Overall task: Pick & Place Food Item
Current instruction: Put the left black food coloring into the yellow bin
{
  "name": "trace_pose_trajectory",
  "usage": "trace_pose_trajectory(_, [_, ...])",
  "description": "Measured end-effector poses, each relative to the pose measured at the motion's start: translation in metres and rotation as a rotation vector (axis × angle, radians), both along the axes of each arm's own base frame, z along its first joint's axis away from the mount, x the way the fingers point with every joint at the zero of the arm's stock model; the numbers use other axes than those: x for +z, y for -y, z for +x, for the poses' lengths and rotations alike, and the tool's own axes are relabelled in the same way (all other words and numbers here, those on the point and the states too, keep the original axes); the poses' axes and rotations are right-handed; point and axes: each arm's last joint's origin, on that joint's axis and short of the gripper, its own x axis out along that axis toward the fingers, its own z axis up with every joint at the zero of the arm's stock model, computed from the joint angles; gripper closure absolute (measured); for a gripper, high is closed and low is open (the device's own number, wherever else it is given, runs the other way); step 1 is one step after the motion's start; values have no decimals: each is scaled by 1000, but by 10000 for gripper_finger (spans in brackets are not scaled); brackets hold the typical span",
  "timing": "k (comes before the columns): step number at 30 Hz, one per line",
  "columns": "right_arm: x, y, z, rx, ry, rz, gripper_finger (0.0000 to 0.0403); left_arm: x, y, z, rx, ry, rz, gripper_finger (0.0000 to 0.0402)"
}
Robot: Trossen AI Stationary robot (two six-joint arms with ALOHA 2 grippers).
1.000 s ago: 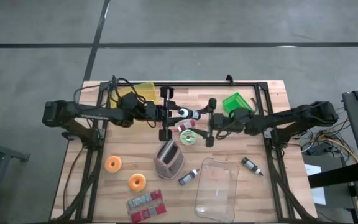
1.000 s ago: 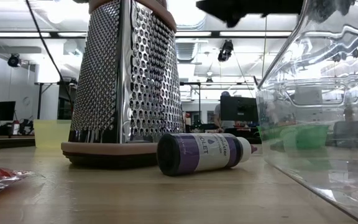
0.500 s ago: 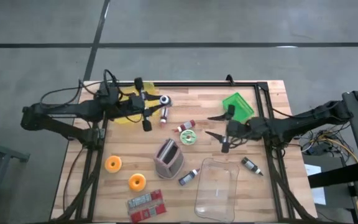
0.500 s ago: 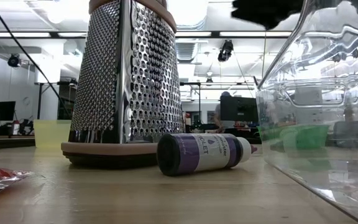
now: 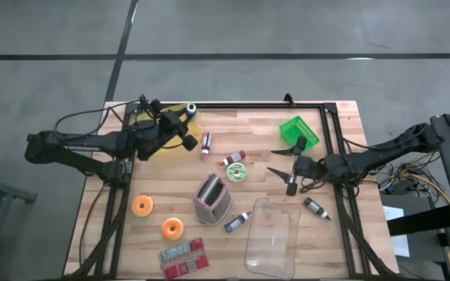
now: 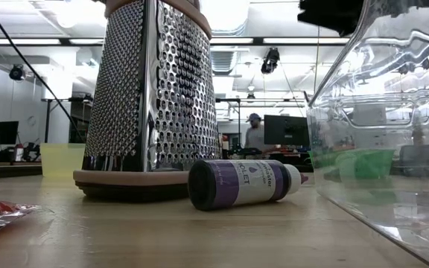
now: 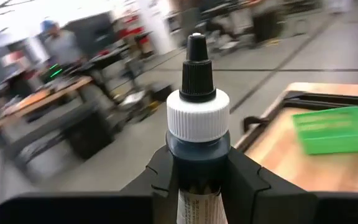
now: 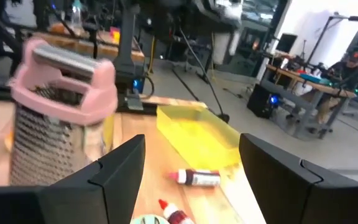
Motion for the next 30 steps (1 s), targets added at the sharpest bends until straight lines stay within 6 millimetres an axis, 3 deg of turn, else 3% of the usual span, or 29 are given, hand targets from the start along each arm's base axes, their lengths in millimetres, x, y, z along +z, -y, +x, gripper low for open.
trace_pose_trajectory(11, [-2,-10,-3,55,-23,-19,149,-54,-2,-21,3,41,-62,324])
trace_pose_trajectory(19, [-3,-17,-5,97,-33,-31,149,-93,-10,-60,-17,193,-79,324])
trace_pose_trajectory(30, [-2,-17,-5,95,-25,-21,149,-125,-30,-80,19,154,-122,324])
